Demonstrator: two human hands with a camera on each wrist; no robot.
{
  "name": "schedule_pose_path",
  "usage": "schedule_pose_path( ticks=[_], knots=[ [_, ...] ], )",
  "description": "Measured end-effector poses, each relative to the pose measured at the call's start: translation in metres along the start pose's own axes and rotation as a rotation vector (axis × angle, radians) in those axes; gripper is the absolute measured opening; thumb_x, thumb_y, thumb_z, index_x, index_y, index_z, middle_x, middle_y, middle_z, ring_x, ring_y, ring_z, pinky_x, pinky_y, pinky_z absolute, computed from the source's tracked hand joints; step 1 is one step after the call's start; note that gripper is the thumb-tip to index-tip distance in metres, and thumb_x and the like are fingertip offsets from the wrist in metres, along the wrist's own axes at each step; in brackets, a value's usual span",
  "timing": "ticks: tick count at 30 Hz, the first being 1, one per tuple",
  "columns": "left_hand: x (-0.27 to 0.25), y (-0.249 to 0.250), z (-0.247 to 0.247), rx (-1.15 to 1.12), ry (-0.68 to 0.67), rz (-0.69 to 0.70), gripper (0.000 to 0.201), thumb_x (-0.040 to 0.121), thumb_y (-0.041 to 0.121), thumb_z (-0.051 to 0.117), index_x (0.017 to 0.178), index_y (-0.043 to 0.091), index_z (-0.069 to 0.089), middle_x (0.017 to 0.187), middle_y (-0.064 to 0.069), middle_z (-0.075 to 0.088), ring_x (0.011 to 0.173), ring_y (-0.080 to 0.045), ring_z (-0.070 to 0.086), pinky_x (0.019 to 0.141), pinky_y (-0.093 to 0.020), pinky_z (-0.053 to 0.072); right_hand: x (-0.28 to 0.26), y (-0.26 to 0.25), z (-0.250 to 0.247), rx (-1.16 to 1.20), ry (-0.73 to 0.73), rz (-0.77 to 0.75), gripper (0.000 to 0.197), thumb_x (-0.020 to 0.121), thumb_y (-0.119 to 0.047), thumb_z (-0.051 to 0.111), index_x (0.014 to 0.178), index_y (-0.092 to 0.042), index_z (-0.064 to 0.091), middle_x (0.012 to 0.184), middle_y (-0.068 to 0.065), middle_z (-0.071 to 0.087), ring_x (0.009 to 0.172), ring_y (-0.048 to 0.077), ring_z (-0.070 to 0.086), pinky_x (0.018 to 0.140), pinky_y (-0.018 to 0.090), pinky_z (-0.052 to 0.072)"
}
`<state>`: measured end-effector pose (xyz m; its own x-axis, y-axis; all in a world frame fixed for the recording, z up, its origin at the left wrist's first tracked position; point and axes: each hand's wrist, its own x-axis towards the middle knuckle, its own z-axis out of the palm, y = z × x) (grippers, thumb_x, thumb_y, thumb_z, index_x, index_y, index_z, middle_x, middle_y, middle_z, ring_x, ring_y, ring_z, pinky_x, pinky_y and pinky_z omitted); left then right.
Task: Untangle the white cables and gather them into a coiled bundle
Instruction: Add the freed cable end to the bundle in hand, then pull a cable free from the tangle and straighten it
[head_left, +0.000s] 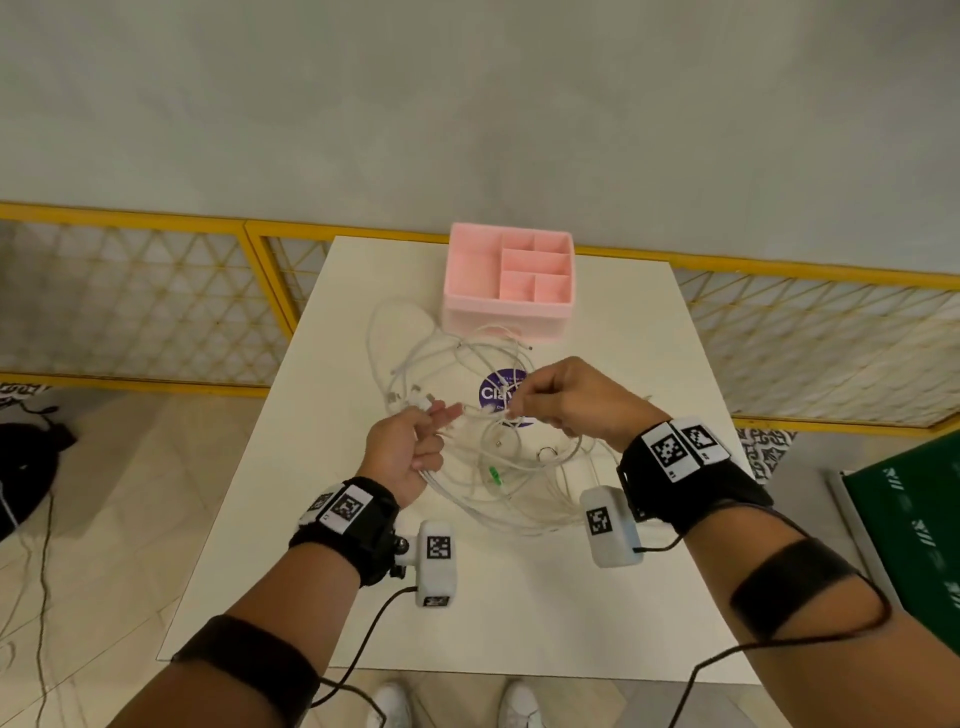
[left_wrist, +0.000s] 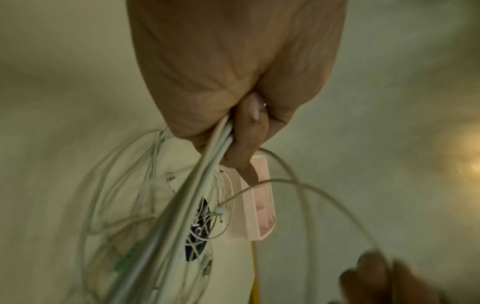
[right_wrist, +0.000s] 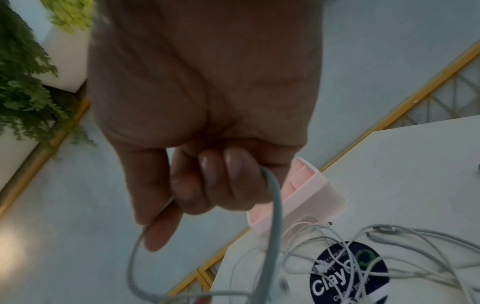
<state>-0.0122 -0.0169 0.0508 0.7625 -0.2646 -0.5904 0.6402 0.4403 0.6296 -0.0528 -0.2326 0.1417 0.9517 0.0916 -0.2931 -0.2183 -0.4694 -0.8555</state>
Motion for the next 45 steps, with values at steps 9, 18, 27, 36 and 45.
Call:
schedule_pose_path(
  ticks=[9,18,27,36,45],
  knots=[
    [-0.012,0.004,0.004,0.318,-0.142,0.102,0.027,0.099,0.022,0.06,0.117,0.001,0.062,0.114,-0.013,0.074,0.04,-0.005,0.024,0.037,-0.019,0.017,-0.003,0.0,-0.013,0.301,0.191,-0.054,0.017,0.101,-0.007,0.049,0.094,-0.001,0.064,0.05,-0.002,0.038,0.042,0.009,0.027,0.047,0.022,0.014],
    [-0.018,-0.009,0.012,0.353,-0.181,0.087,0.02,0.099,0.021,0.061,0.111,0.006,0.068,0.11,-0.014,0.075,0.043,-0.006,0.022,0.041,-0.021,0.015,-0.004,-0.019,-0.027,0.33,0.196,-0.136,0.025,0.102,-0.011,0.051,0.102,0.012,0.061,0.055,0.004,0.032,0.043,0.012,0.022,0.044,0.02,0.016],
    [-0.009,-0.007,0.009,0.129,-0.215,-0.054,0.024,0.105,0.026,0.047,0.107,0.007,0.062,0.122,-0.013,0.072,0.038,-0.003,0.021,0.036,-0.016,0.015,-0.003,-0.011,-0.018,0.346,0.132,-0.134,0.015,0.1,-0.004,0.053,0.096,0.007,0.063,0.053,0.001,0.049,0.042,0.009,0.026,0.047,0.021,0.014],
    [0.004,0.003,0.007,-0.054,-0.081,-0.021,0.02,0.105,0.027,0.048,0.095,0.014,0.059,0.106,-0.004,0.076,0.036,-0.004,0.024,0.032,-0.015,0.021,-0.012,0.034,0.019,0.004,-0.296,0.044,0.009,0.089,-0.005,0.066,0.089,-0.003,0.075,0.049,-0.006,0.043,0.044,0.008,0.031,0.045,0.022,0.022],
    [0.006,0.008,0.008,0.1,-0.029,0.129,0.032,0.105,0.033,0.05,0.111,0.007,0.068,0.069,0.004,0.056,0.041,-0.006,0.032,0.036,-0.019,0.021,-0.019,0.082,0.036,-0.098,-0.398,0.267,0.008,0.083,-0.015,0.072,0.08,-0.008,0.075,0.052,0.004,0.048,0.046,0.016,0.035,0.045,0.023,0.029]
  ],
)
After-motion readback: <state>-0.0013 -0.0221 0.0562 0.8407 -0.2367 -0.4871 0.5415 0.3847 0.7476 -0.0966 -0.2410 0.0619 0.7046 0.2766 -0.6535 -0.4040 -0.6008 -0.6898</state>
